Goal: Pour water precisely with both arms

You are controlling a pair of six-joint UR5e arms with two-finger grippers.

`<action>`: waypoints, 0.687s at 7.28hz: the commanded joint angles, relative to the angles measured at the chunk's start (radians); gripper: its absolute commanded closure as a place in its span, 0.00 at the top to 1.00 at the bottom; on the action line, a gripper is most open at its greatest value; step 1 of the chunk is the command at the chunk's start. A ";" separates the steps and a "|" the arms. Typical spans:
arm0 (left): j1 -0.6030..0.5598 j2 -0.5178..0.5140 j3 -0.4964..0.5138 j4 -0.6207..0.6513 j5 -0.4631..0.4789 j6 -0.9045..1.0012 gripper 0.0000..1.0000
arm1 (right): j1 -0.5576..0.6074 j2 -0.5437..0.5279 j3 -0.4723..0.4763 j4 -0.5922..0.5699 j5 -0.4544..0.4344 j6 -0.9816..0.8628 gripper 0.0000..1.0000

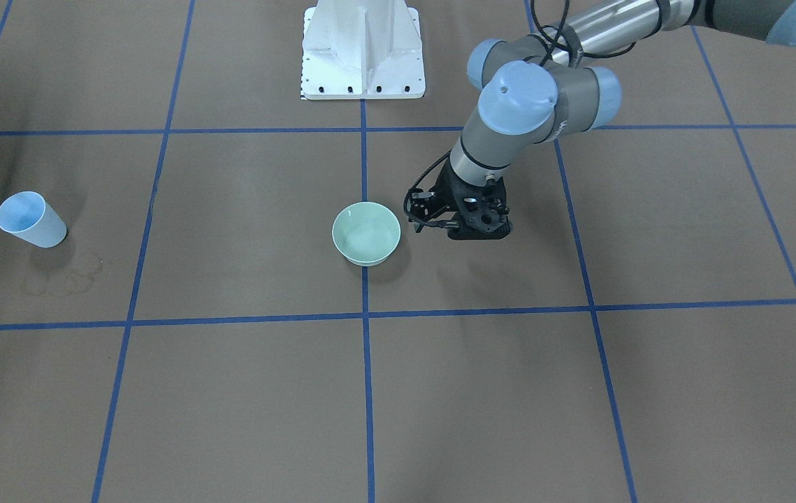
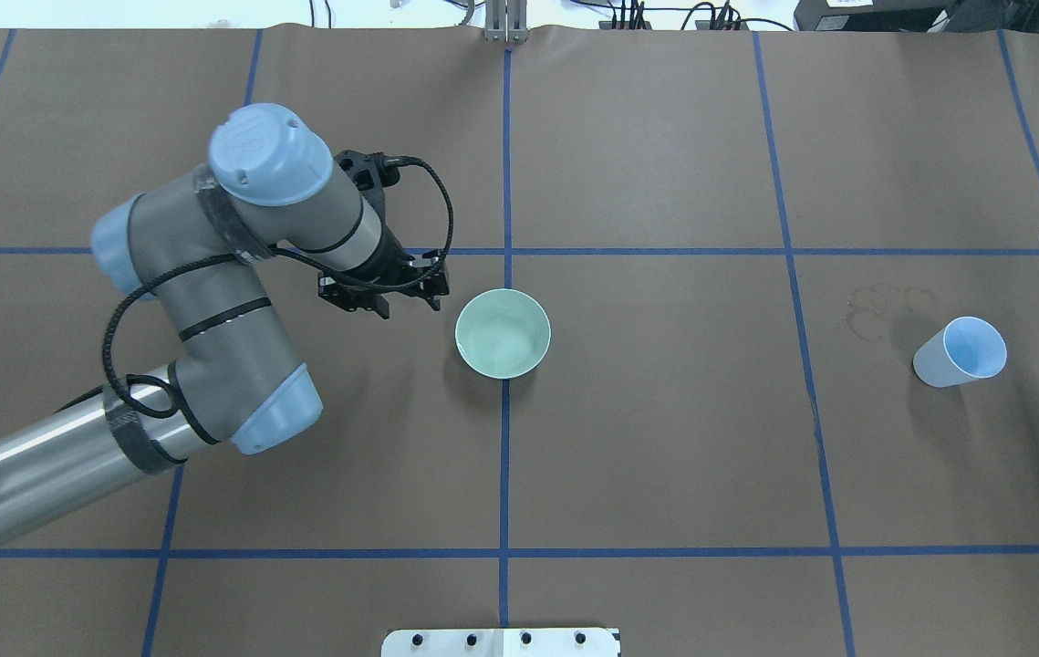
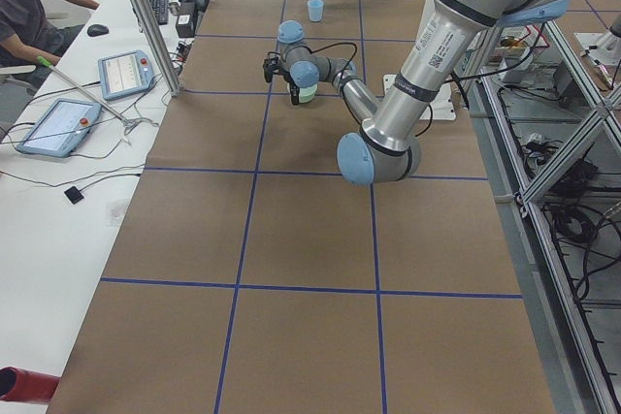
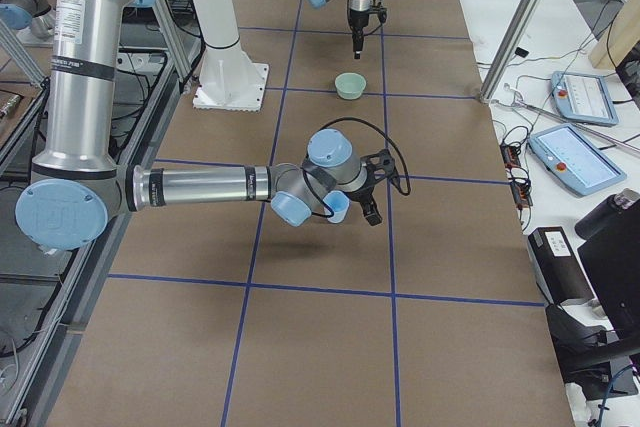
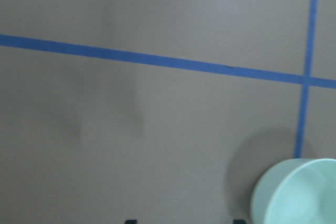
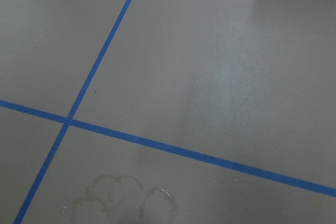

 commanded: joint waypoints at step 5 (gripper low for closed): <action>0.075 -0.062 0.104 -0.015 0.047 -0.005 0.57 | 0.093 0.042 0.011 -0.196 0.085 -0.196 1.00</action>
